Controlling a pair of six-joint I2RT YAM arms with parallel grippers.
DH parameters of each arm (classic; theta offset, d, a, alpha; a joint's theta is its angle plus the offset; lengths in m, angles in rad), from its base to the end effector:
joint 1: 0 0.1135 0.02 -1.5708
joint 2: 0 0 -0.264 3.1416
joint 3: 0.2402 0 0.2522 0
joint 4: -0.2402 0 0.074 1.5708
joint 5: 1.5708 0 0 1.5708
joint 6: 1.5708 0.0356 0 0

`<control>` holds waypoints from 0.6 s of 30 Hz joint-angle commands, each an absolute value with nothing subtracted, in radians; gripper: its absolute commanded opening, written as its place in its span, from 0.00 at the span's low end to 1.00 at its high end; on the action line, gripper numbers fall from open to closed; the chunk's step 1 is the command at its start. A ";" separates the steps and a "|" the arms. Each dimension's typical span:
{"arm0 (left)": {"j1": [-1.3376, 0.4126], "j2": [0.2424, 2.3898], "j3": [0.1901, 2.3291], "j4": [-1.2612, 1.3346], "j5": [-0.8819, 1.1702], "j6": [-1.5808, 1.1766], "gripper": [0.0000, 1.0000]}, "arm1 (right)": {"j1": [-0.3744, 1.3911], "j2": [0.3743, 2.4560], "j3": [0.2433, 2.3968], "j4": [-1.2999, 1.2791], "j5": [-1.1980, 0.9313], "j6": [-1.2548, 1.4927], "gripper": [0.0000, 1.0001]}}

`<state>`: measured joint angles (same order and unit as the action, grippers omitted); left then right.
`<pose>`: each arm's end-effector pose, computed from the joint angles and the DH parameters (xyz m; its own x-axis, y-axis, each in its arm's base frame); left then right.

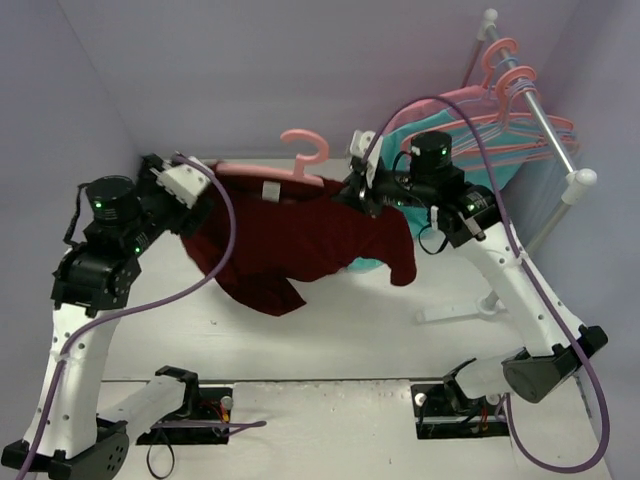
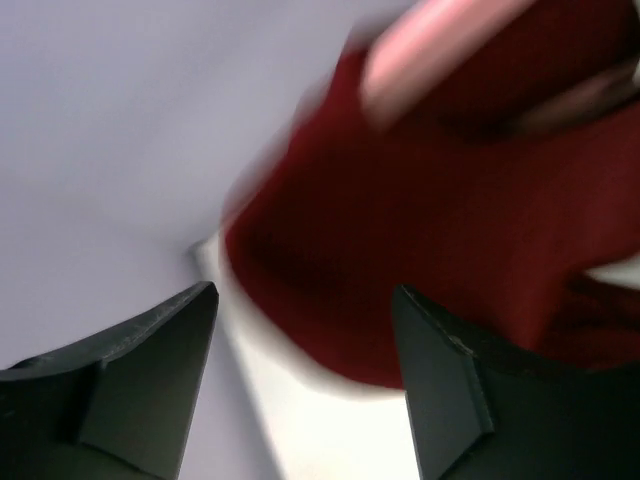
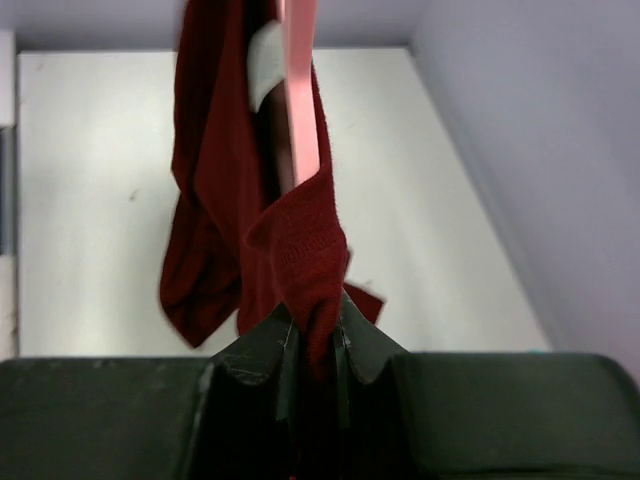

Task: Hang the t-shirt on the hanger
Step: Place the hanger at the clothesline.

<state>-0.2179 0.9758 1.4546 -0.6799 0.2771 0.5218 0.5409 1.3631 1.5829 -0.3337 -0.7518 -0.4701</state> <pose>0.1618 -0.0458 0.4766 0.0650 0.4766 -0.8767 0.5044 0.7424 0.4410 0.2369 0.1706 0.4724 0.3470 -0.1776 -0.9209 -0.8980 0.2203 -0.3808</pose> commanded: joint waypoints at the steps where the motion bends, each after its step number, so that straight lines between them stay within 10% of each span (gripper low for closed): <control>1: -0.207 0.949 1.608 -0.532 -0.110 0.387 0.76 | 0.526 1.428 1.814 -0.203 -0.671 -0.419 0.00; 9: -0.210 0.969 1.860 -0.548 -0.234 0.311 0.78 | 0.519 1.735 2.547 -0.134 -0.534 -0.324 0.00; 18: -0.211 0.922 1.756 -0.563 -0.207 0.246 0.78 | 0.509 1.541 2.094 0.105 -0.584 -0.104 0.00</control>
<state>-0.2111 0.9003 1.8190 -0.5876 -0.2045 0.3145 0.5106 1.6765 2.3077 -0.0819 -0.5423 -0.2348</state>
